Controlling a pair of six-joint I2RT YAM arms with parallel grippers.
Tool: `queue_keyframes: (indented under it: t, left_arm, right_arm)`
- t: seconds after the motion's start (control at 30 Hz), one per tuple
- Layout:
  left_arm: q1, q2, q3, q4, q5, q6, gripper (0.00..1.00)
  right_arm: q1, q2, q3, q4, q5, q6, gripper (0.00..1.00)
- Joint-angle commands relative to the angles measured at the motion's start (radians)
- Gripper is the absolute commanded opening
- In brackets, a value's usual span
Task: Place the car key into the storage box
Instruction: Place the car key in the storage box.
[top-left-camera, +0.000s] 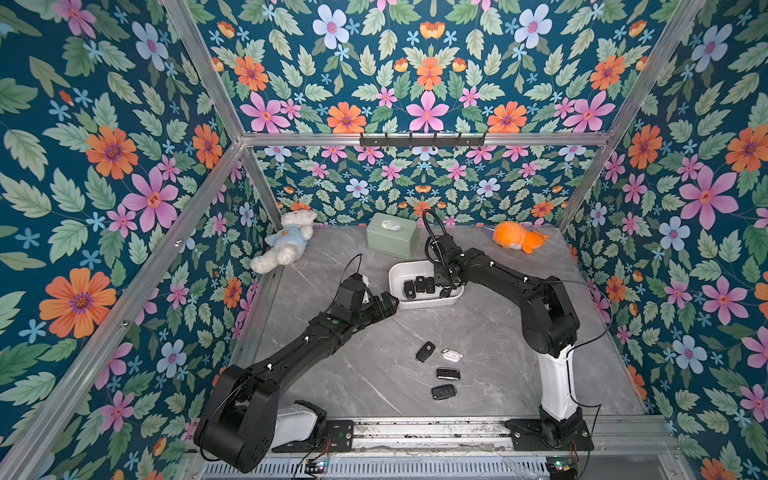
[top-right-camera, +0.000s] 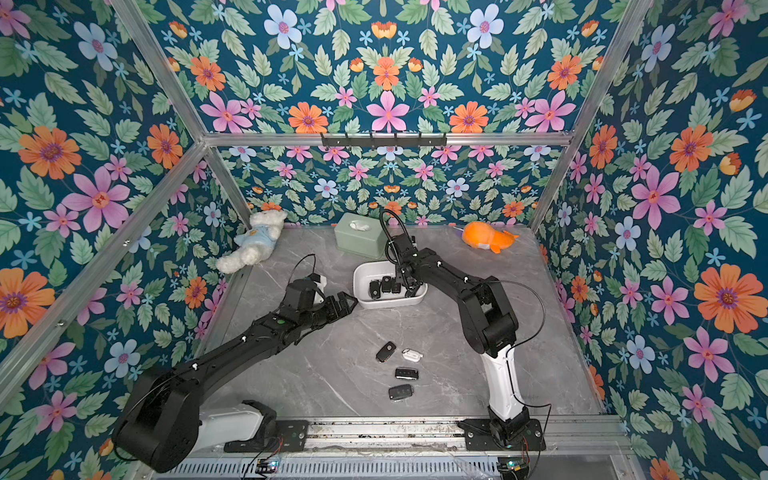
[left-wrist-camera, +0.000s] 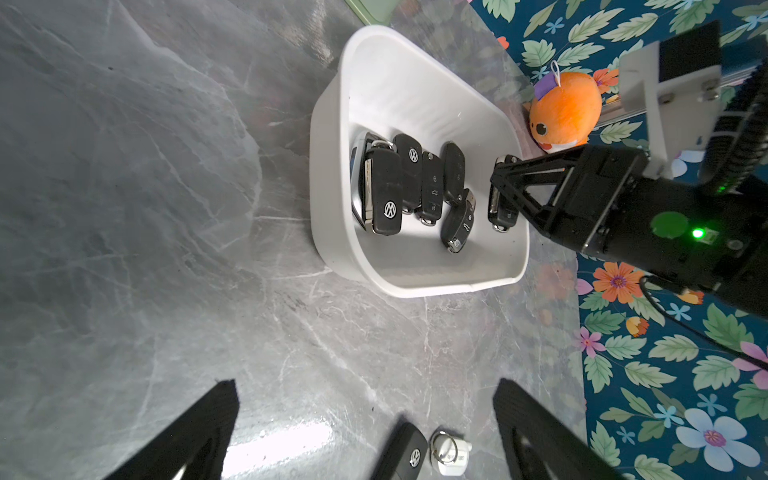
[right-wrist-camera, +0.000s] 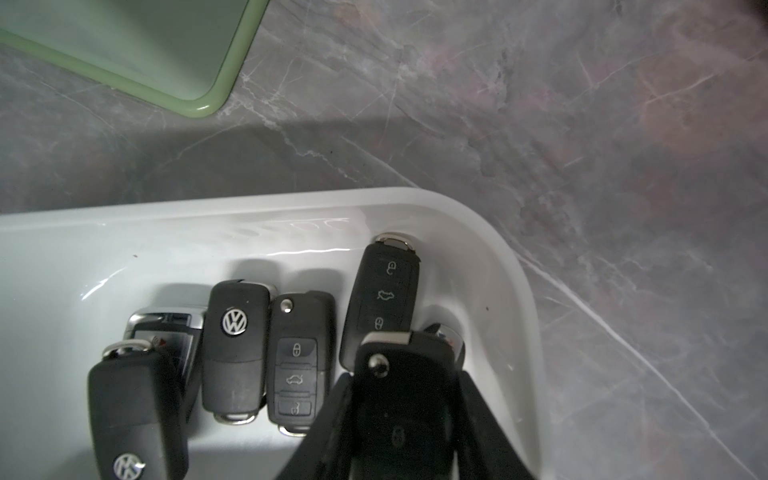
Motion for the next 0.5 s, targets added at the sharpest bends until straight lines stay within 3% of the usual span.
queue_keyframes:
  t: [0.0,0.47]
  left_arm:
    - [-0.004,-0.005,-0.003,-0.004,0.001,0.007,1.00]
    - [-0.010,-0.031,-0.022,-0.018,-0.011,0.007,1.00]
  right_arm:
    - [-0.002,0.020,0.021,-0.011,-0.010,-0.015,0.30]
    - [-0.002,0.099,0.080,-0.022,-0.061,-0.005,0.33]
